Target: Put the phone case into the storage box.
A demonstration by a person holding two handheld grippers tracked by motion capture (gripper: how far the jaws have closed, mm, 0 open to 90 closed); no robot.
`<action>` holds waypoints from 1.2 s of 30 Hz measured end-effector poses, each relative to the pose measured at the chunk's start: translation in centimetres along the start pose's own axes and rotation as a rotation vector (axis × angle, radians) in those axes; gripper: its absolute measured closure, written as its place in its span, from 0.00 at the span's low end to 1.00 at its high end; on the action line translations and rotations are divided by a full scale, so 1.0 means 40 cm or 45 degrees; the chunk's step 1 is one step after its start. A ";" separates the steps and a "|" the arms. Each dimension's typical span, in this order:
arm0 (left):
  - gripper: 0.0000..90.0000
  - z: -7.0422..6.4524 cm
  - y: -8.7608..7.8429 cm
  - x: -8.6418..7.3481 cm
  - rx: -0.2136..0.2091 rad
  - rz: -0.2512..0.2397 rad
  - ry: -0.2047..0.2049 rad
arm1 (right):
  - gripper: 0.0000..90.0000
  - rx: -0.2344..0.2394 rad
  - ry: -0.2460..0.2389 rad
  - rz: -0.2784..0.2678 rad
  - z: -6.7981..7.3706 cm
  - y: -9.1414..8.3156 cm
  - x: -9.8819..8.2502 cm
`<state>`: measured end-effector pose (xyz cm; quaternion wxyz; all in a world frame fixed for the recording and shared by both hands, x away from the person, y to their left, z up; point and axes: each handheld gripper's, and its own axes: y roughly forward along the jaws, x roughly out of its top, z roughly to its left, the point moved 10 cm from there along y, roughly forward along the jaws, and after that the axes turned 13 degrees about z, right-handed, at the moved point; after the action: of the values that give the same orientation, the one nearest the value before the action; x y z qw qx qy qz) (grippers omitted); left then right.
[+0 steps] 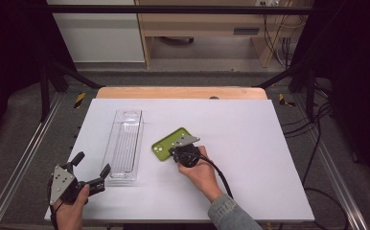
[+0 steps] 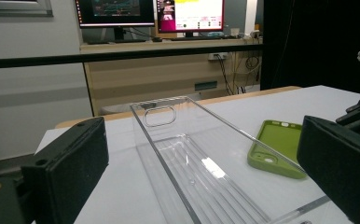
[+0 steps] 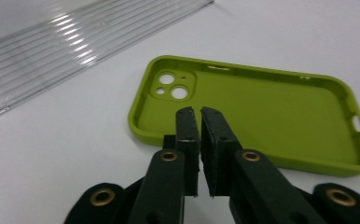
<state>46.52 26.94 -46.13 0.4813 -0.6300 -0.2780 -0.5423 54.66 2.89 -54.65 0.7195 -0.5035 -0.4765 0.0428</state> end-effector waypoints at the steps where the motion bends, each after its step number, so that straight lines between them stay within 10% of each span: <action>1: 0.02 0.000 0.000 0.000 0.000 0.001 0.000 | 0.89 -0.008 0.017 0.010 -0.015 -0.010 -0.002; 19: 0.02 -0.001 0.001 -0.001 0.000 0.004 0.002 | 0.37 -0.133 0.122 0.059 -0.172 -0.081 0.014; 36: 0.02 -0.005 0.004 -0.001 -0.006 0.004 0.003 | 0.40 -0.177 0.238 0.111 -0.275 -0.050 0.017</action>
<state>46.56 26.71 -46.23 0.4809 -0.6311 -0.2751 -0.5429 62.20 -5.23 -53.09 0.7215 -0.5743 -0.3867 -0.0062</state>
